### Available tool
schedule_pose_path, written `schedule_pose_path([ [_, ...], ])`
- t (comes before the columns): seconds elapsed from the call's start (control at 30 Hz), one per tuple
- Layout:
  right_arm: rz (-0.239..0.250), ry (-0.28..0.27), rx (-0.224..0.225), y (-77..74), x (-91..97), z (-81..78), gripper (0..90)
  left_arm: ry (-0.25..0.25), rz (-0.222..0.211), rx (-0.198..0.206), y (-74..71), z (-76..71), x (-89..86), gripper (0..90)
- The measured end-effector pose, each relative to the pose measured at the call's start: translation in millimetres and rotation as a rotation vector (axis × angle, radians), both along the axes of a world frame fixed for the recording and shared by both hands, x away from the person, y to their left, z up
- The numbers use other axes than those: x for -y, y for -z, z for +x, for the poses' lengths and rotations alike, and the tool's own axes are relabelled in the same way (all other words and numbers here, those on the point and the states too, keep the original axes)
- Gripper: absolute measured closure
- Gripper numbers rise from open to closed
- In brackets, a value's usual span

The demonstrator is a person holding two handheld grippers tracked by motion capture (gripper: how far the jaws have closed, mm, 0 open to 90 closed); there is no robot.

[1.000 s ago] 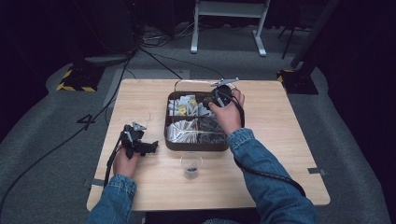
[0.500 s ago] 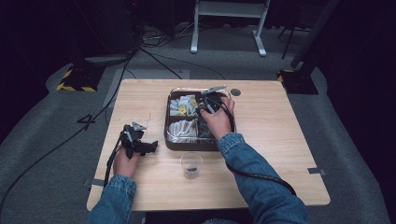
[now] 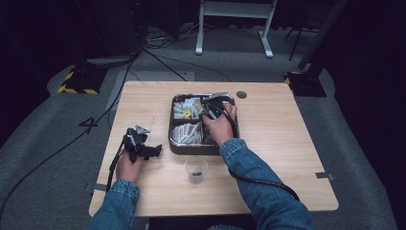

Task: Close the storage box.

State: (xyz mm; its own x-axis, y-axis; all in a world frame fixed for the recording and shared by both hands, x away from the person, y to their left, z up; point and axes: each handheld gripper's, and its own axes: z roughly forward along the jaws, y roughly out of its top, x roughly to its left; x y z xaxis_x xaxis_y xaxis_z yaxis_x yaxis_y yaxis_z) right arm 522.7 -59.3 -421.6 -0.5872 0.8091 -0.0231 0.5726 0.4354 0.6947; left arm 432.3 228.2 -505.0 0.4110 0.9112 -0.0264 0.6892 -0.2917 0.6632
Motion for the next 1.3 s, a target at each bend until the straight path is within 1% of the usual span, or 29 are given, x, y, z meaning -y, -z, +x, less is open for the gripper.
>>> schedule_pose_path([
  [0.07,-0.002,-0.005,-0.002,1.6,-1.2,0.4,58.9,0.000,0.000,0.000,0.0,0.0,0.0,0.1],
  [0.17,0.009,-0.016,-0.011,4.5,-2.5,1.5,58.9,0.000,0.000,0.000,0.0,0.0,0.0,0.1],
  [0.23,0.008,-0.019,-0.010,5.9,-3.3,1.6,58.8,0.000,0.000,0.000,0.0,0.0,0.0,0.1],
  [0.3,0.004,-0.020,-0.002,6.7,-3.6,2.1,58.9,0.000,0.000,0.000,0.0,0.0,0.0,0.1],
  [0.5,0.000,-0.015,-0.009,7.0,-1.7,3.6,58.9,0.000,0.000,0.000,0.0,0.0,0.0,0.1],
  [0.63,0.012,-0.018,-0.017,9.6,0.7,5.0,58.8,0.000,0.000,0.000,0.0,-0.1,0.0,0.1],
  [0.8,-0.001,-0.022,-0.004,10.2,-1.0,2.6,58.8,0.000,0.000,0.000,0.0,-0.1,0.0,0.1],
  [0.9,-0.008,-0.023,0.019,12.0,-1.5,0.5,58.8,0.000,0.002,0.000,-0.1,-0.1,-0.1,0.1],
  [1.0,-0.005,-0.023,0.017,12.1,-1.2,0.5,58.8,-0.001,0.001,0.000,0.0,-0.1,0.0,0.1],
  [1.1,-0.002,-0.025,0.004,11.3,-1.1,1.6,58.8,-0.001,0.000,0.000,0.0,-0.1,0.0,0.1],
  [1.2,-0.009,-0.032,0.010,11.4,-1.0,1.7,58.7,0.000,0.001,0.000,0.0,-0.1,0.0,0.1],
  [1.3,0.001,-0.030,0.007,11.6,-0.4,1.9,58.7,-0.001,0.000,0.000,0.0,-0.1,0.0,0.1],
])
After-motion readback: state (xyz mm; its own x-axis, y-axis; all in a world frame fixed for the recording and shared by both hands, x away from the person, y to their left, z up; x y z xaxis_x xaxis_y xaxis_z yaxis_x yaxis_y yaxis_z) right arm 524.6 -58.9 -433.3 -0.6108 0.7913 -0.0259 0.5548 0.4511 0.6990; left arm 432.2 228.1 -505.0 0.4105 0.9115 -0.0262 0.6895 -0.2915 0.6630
